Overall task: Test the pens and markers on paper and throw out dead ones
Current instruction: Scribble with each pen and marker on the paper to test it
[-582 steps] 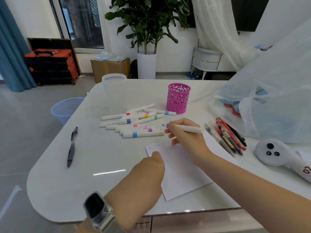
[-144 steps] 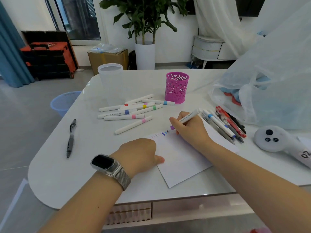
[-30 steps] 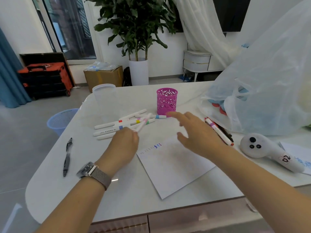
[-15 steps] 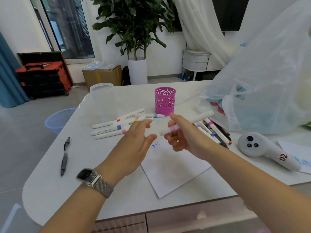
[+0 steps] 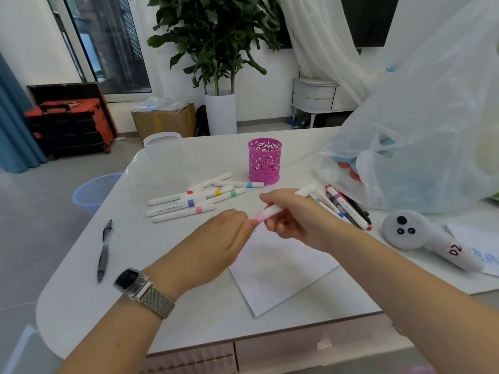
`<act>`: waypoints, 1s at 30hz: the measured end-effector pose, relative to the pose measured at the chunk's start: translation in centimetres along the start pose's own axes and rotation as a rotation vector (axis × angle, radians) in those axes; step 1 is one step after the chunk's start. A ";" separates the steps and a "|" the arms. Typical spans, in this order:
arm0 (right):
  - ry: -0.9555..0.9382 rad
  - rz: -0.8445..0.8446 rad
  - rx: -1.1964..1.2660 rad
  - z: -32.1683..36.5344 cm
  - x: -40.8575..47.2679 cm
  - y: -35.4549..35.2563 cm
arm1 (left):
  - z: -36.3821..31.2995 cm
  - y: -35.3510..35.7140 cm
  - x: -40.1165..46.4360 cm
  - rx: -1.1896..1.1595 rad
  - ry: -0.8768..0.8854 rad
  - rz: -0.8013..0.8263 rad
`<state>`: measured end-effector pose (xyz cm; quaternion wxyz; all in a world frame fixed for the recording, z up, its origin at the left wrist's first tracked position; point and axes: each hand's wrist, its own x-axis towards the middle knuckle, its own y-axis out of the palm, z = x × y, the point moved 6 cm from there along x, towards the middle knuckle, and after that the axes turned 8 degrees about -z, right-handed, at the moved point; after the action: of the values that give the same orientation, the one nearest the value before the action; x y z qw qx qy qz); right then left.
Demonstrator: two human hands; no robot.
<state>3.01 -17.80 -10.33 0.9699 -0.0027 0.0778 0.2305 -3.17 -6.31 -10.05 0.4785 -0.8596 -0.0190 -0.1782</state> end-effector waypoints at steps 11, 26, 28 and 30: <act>-0.143 0.127 -0.027 2.4 0.1 -0.5 | -0.7 -0.1 0.5 -0.374 -0.111 0.087; -0.148 0.127 0.057 1.2 1.0 1.3 | 0.3 -0.4 -0.6 -0.631 -0.199 0.136; -0.145 0.123 0.059 1.0 1.0 1.3 | 0.3 -0.4 -0.6 -0.637 -0.199 0.146; -0.145 0.120 0.054 1.0 1.0 1.2 | 0.1 -0.4 -0.8 -0.658 -0.205 0.162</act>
<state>3.44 -16.21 -9.45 0.9572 0.0447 0.0136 0.2857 -3.93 -5.92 -10.01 0.1839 -0.9799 0.0599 -0.0492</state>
